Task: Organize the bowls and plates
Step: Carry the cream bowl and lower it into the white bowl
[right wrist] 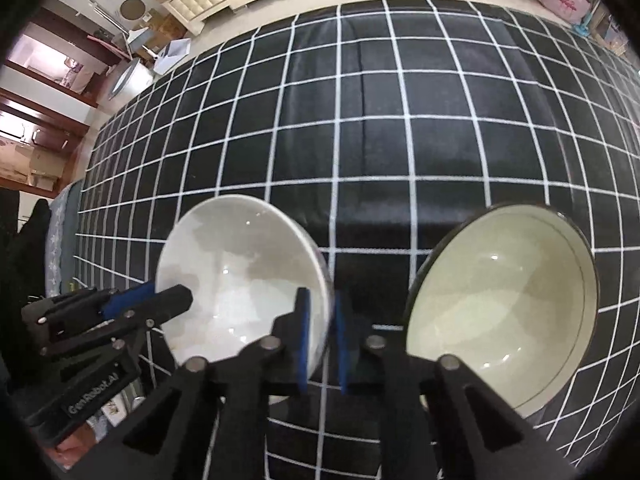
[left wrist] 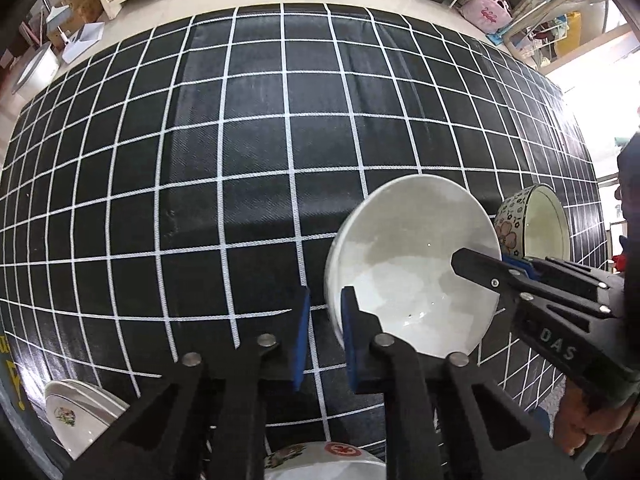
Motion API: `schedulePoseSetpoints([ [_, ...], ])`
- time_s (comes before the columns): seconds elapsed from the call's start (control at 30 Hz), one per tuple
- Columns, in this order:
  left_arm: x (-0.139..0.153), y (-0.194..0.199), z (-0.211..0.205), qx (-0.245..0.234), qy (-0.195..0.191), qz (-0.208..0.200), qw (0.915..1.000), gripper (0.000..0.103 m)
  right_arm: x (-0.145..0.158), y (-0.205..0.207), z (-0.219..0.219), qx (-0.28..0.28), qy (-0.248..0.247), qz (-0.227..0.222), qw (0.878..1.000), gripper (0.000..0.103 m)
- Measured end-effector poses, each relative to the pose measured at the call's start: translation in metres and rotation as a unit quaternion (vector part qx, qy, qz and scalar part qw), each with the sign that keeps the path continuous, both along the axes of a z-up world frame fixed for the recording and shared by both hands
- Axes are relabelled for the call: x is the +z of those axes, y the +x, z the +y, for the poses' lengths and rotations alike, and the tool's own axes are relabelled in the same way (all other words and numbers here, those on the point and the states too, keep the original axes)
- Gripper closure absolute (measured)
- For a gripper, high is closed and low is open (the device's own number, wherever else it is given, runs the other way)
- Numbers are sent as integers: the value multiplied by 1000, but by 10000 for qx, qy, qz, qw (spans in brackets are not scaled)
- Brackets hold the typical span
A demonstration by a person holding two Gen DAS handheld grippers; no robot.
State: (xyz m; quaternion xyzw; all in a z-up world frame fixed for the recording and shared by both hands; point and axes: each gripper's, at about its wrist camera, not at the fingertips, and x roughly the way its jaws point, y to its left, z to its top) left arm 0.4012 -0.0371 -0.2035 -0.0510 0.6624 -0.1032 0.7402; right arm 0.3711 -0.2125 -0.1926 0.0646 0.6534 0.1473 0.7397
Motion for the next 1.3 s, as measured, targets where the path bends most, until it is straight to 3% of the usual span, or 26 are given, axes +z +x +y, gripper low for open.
schedulePoseSetpoints([
  [0.33,-8,-9,-22,-188,94,-68,9998,96,9,-10,-2,-49,-132,-163,9998,93],
  [0.6,19,-32,-20,-138,11,-250,9996,96,40,-23,8,16,-118,-376,9992,93],
  [0.97,64,-83,9,34,-48,-551,9985,96,82,-56,32,209,-113,-574,9981,93],
  [1.3,60,-135,43,237,-148,-532,9982,96,83,-85,64,389,-208,-531,9976,93],
])
